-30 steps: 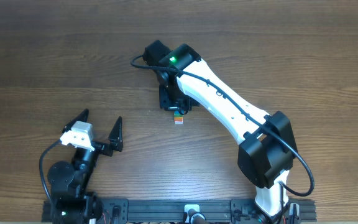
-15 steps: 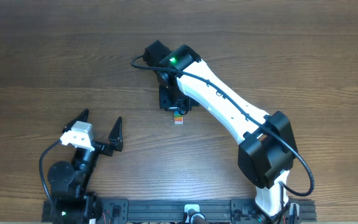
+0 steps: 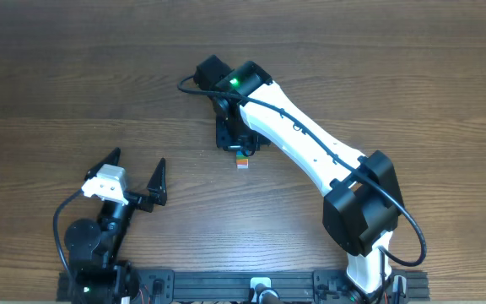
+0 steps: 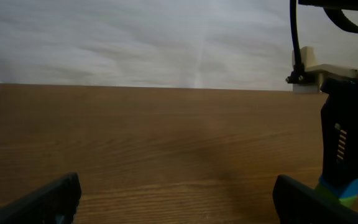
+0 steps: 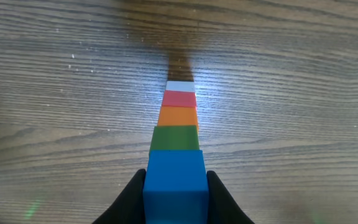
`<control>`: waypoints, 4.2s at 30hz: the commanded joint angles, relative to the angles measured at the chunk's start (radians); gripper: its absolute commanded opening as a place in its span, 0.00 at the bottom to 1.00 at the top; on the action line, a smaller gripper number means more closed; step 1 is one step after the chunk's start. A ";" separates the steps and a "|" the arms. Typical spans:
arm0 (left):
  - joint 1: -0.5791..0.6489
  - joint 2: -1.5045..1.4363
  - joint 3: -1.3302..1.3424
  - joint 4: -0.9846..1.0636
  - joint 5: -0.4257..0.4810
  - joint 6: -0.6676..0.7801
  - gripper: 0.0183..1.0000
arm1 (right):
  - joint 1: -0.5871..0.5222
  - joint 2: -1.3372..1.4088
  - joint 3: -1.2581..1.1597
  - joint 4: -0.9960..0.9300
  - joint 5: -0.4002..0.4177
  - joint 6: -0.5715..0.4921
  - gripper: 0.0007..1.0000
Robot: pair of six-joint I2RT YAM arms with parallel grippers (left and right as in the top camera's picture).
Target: Stack Cubes
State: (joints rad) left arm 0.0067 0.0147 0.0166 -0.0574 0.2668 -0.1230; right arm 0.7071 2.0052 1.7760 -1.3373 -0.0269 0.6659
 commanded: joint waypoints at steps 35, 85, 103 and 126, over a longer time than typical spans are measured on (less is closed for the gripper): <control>-0.005 -0.009 -0.010 0.006 0.013 0.014 1.00 | -0.290 -0.034 -0.022 0.345 0.024 -0.295 0.99; -0.005 -0.009 -0.010 0.006 0.013 0.015 1.00 | -0.772 -1.893 -1.710 1.351 -0.055 -0.664 0.99; -0.005 -0.009 -0.010 0.006 0.013 0.014 1.00 | -0.771 -1.953 -1.771 1.269 -0.047 -0.663 0.99; -0.005 -0.009 -0.010 0.006 0.013 0.015 1.00 | -0.771 -1.953 -1.771 1.268 -0.047 -0.663 0.99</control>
State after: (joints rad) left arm 0.0067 0.0128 0.0166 -0.0555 0.2737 -0.1230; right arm -0.0593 0.0616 0.0116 -0.0673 -0.0700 0.0029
